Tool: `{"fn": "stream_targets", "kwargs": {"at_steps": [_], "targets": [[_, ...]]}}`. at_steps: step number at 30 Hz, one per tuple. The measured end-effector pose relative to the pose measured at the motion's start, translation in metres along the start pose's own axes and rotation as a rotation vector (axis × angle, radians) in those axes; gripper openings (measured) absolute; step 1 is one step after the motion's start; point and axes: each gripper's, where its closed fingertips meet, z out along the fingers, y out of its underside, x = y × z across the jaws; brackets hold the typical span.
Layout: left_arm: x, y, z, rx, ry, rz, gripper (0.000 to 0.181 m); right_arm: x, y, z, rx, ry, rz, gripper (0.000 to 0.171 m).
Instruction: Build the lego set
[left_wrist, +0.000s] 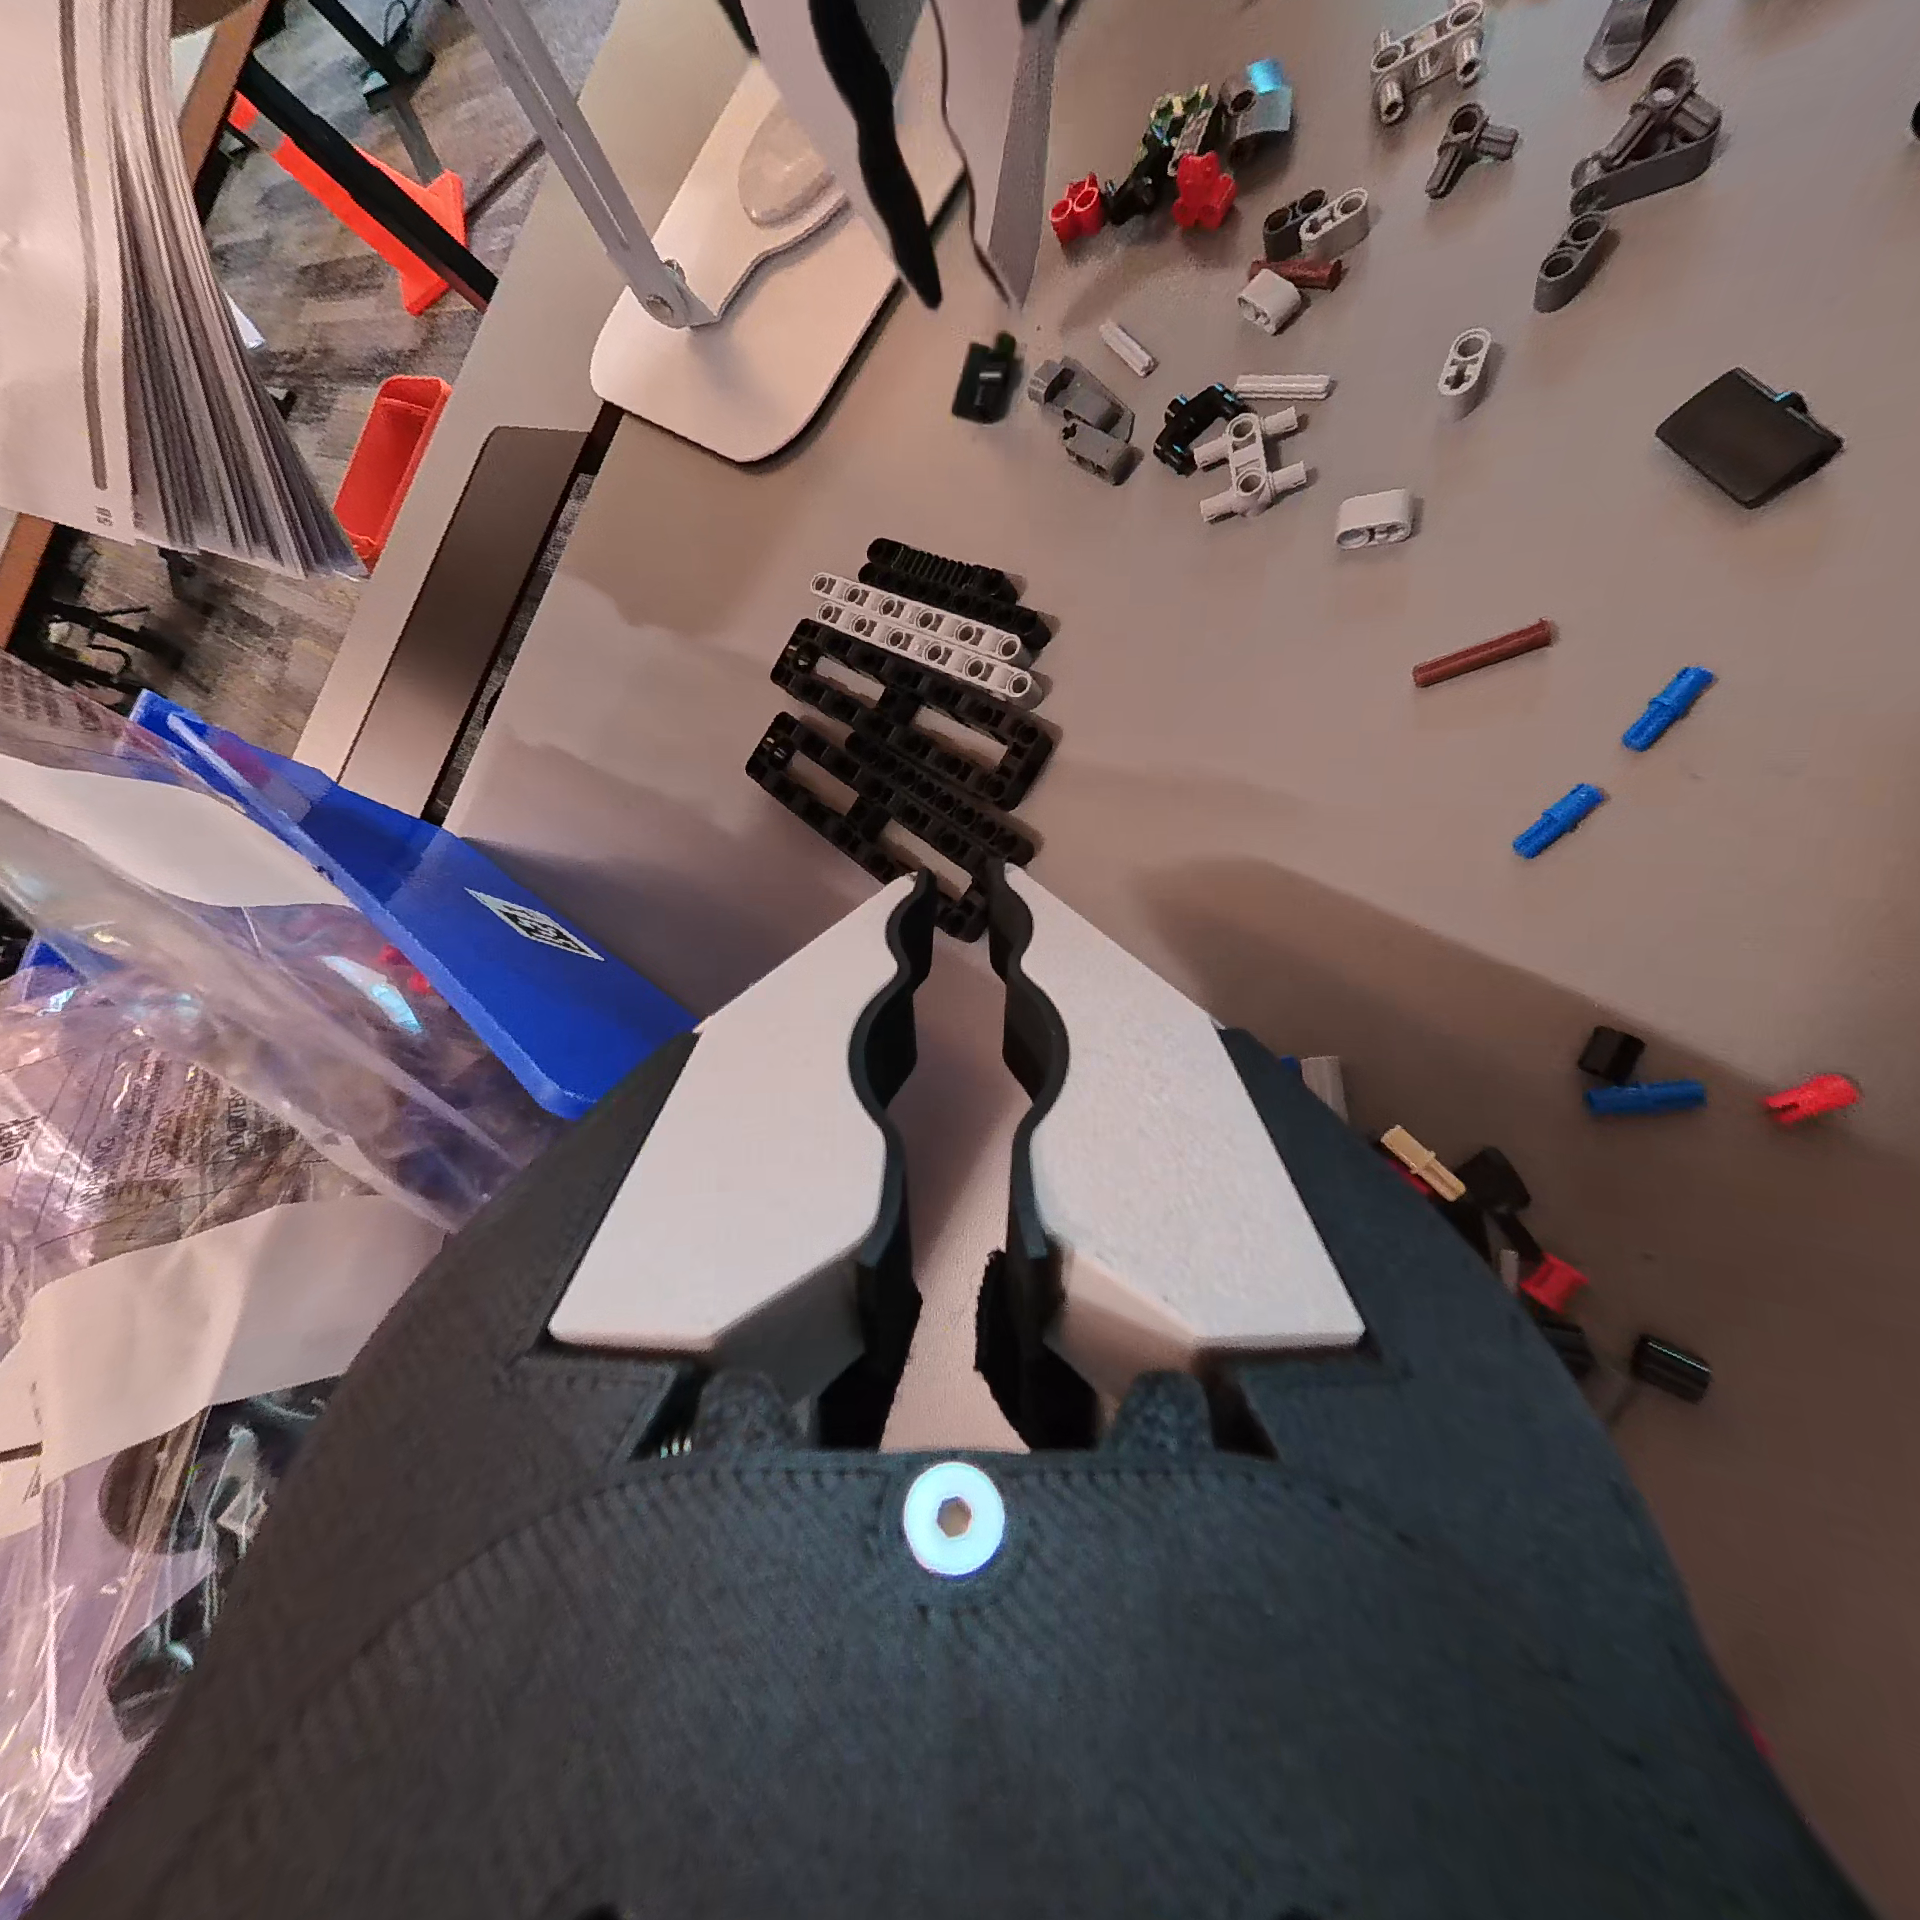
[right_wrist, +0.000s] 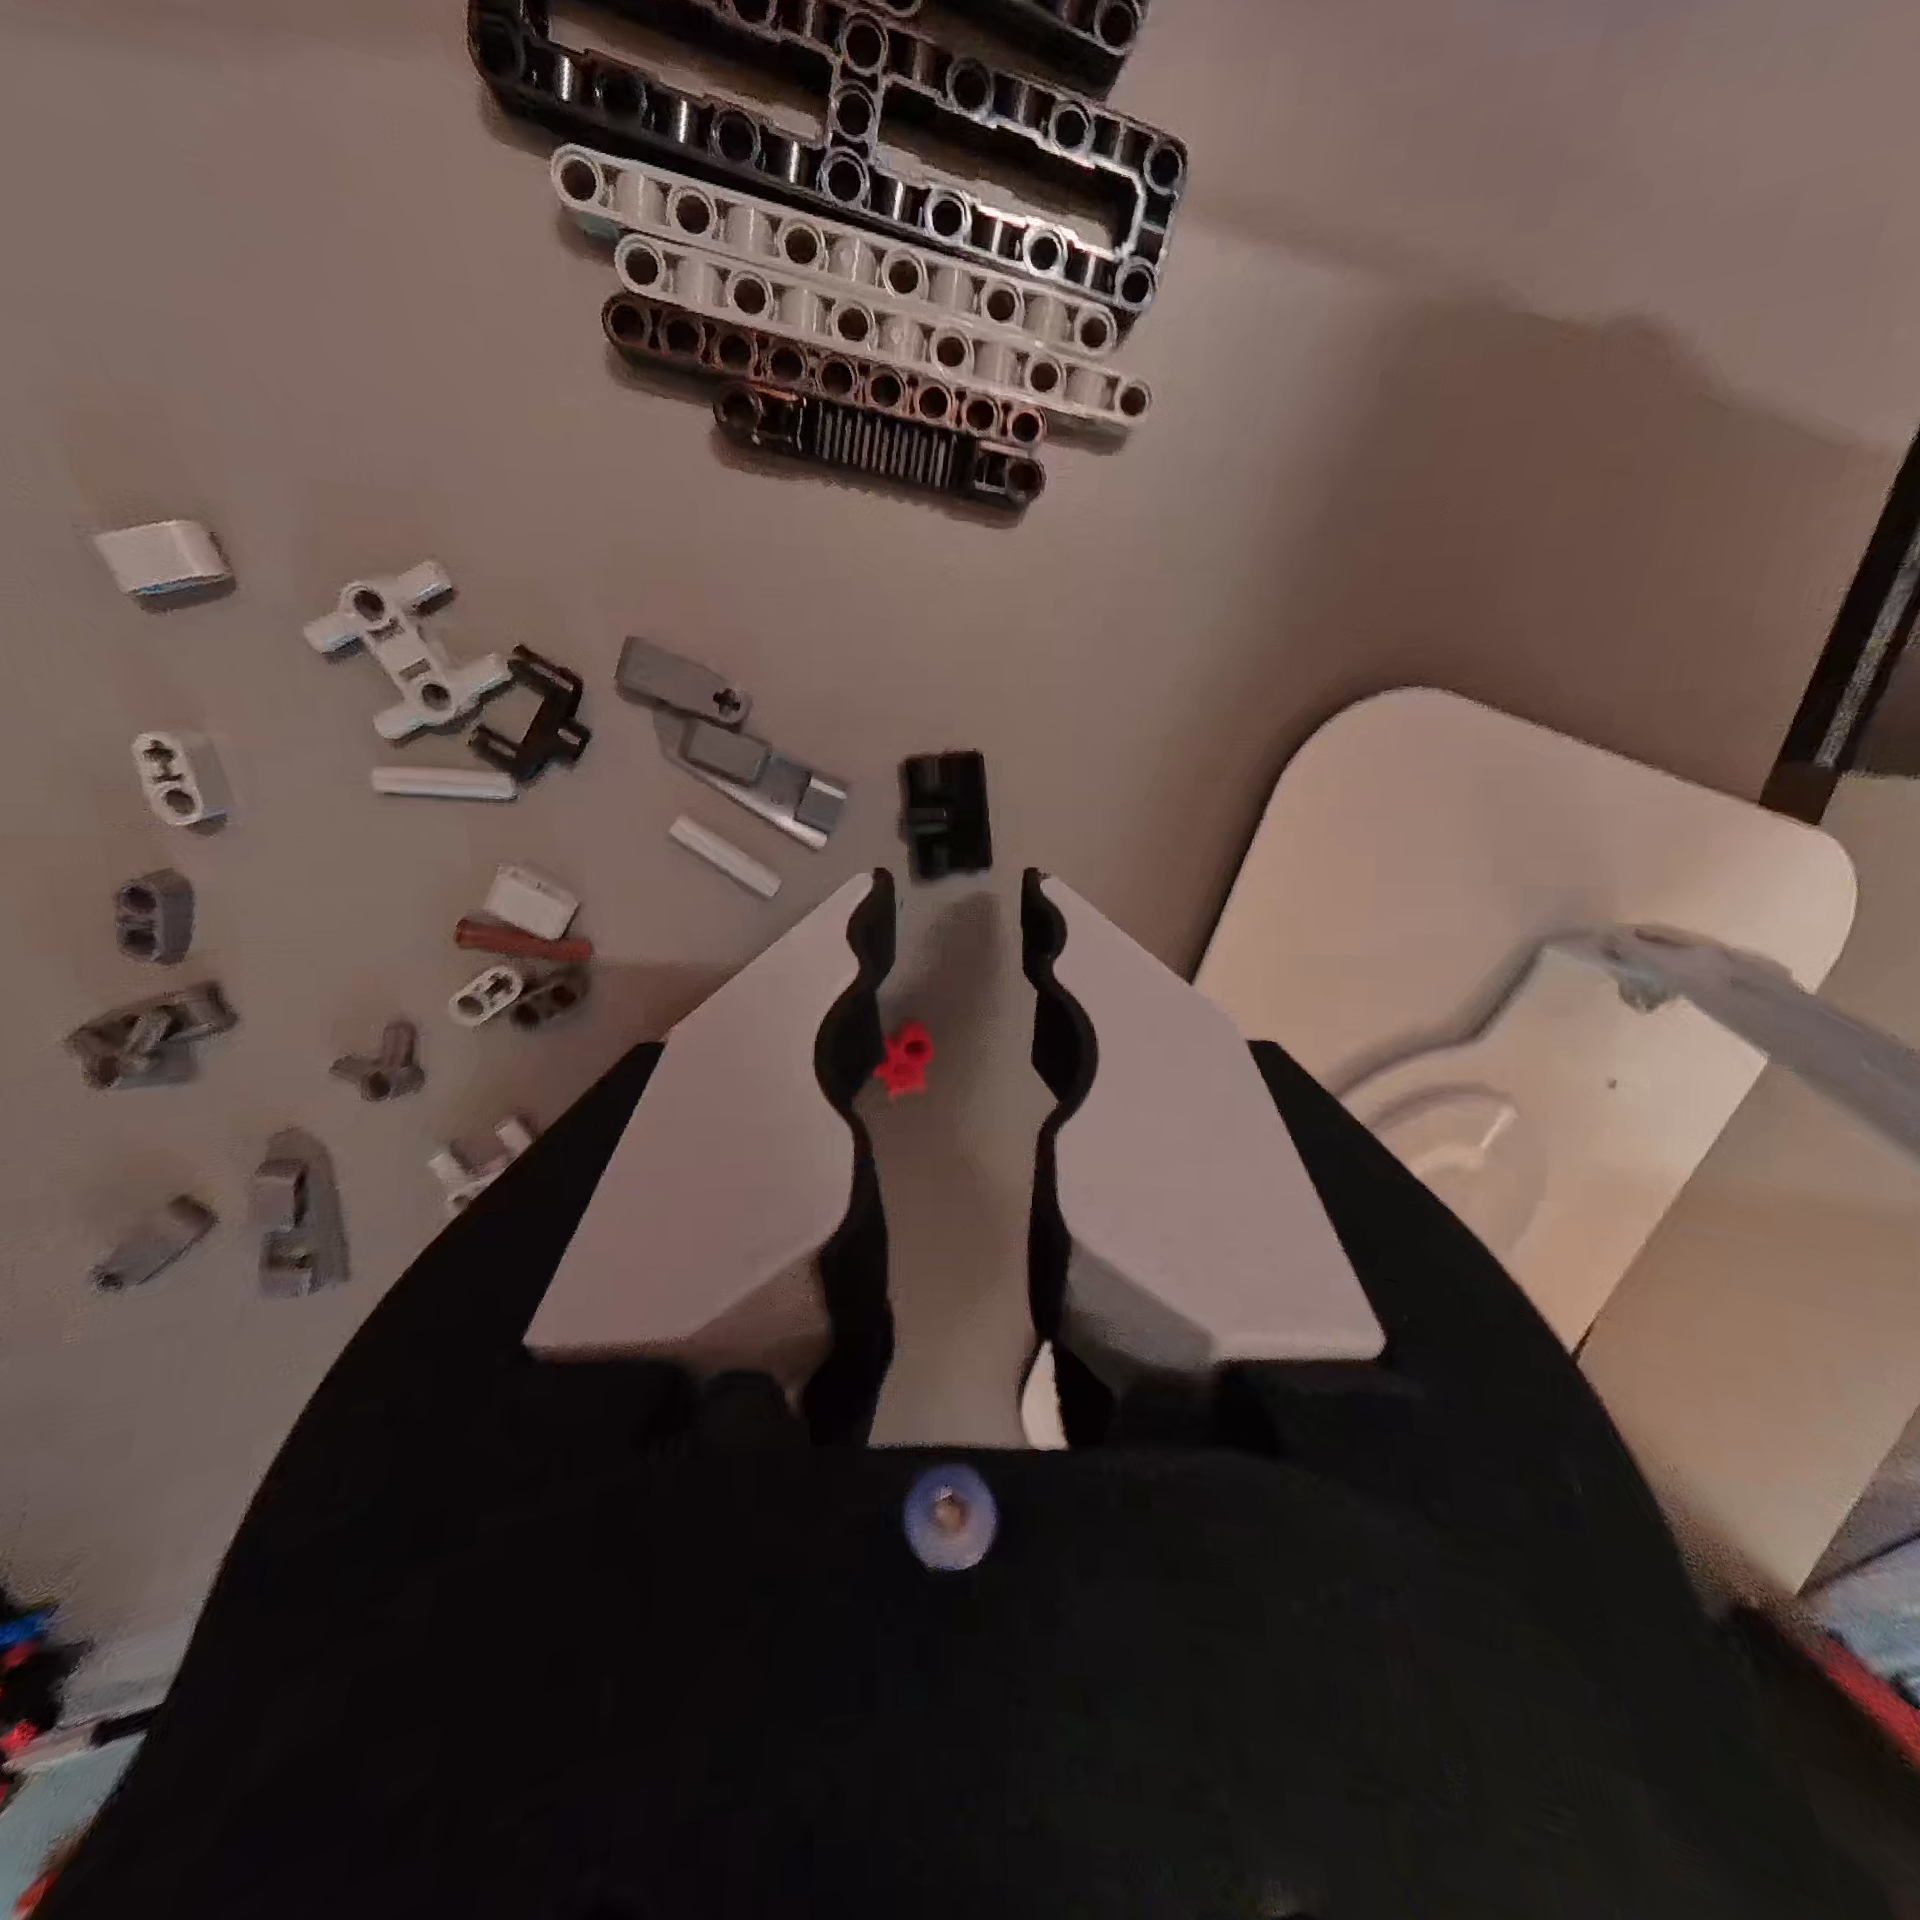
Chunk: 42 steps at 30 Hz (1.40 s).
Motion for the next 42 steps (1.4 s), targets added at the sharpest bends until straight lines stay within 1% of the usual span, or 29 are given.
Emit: {"fn": "stream_targets", "kwargs": {"at_steps": [4, 6, 8, 10, 13, 15, 17, 19, 20, 27, 30, 32, 34, 38, 42], "targets": [[0.001, -0.002, -0.001, 0.002, -0.001, 0.007, 0.008, -0.007, 0.022, -0.016, -0.025, -0.012, 0.019, 0.015], [0.002, -0.002, -0.001, 0.002, 0.0, 0.009, 0.008, -0.011, 0.037, -0.018, -0.059, -0.023, 0.039, 0.013], [0.002, -0.002, 0.0, -0.001, 0.0, 0.011, 0.008, -0.019, 0.045, -0.018, -0.069, -0.048, 0.032, 0.007], [0.002, -0.002, 0.001, -0.001, 0.003, 0.007, 0.008, -0.027, 0.048, -0.016, -0.073, -0.076, 0.05, 0.005], [0.002, 0.0, 0.002, -0.007, 0.006, 0.004, 0.008, -0.031, 0.053, -0.011, -0.101, -0.076, 0.082, 0.009], [0.003, 0.001, 0.003, -0.01, 0.01, 0.003, 0.008, -0.032, 0.05, -0.008, -0.085, -0.086, 0.11, 0.011], [0.003, 0.001, 0.004, -0.012, 0.012, 0.004, 0.008, -0.034, 0.047, -0.006, -0.073, -0.098, 0.134, 0.006], [0.004, 0.002, 0.004, -0.014, 0.014, 0.006, 0.008, -0.032, 0.049, -0.005, -0.083, -0.085, 0.142, 0.007], [0.004, 0.002, 0.004, -0.015, 0.013, 0.007, 0.008, -0.031, 0.05, -0.004, -0.087, -0.077, 0.139, 0.002], [0.004, 0.001, 0.003, -0.016, 0.013, 0.015, 0.008, -0.052, 0.053, -0.006, -0.069, -0.157, 0.153, 0.001], [0.005, 0.0, 0.003, -0.013, 0.014, 0.015, 0.007, -0.057, 0.047, -0.015, -0.025, -0.161, 0.136, 0.001], [0.005, 0.001, 0.004, -0.013, 0.015, 0.013, 0.007, -0.049, 0.035, -0.023, 0.026, -0.132, 0.113, 0.001], [0.005, 0.002, 0.005, -0.016, 0.016, 0.01, 0.007, -0.035, 0.025, -0.025, 0.039, -0.094, 0.105, 0.001], [0.004, 0.005, 0.006, -0.025, 0.017, 0.004, 0.007, -0.012, 0.003, -0.017, 0.071, -0.072, 0.103, 0.001], [0.003, 0.005, 0.005, -0.023, 0.015, 0.007, 0.007, 0.005, -0.005, -0.004, 0.048, -0.027, 0.101, 0.001]]}}
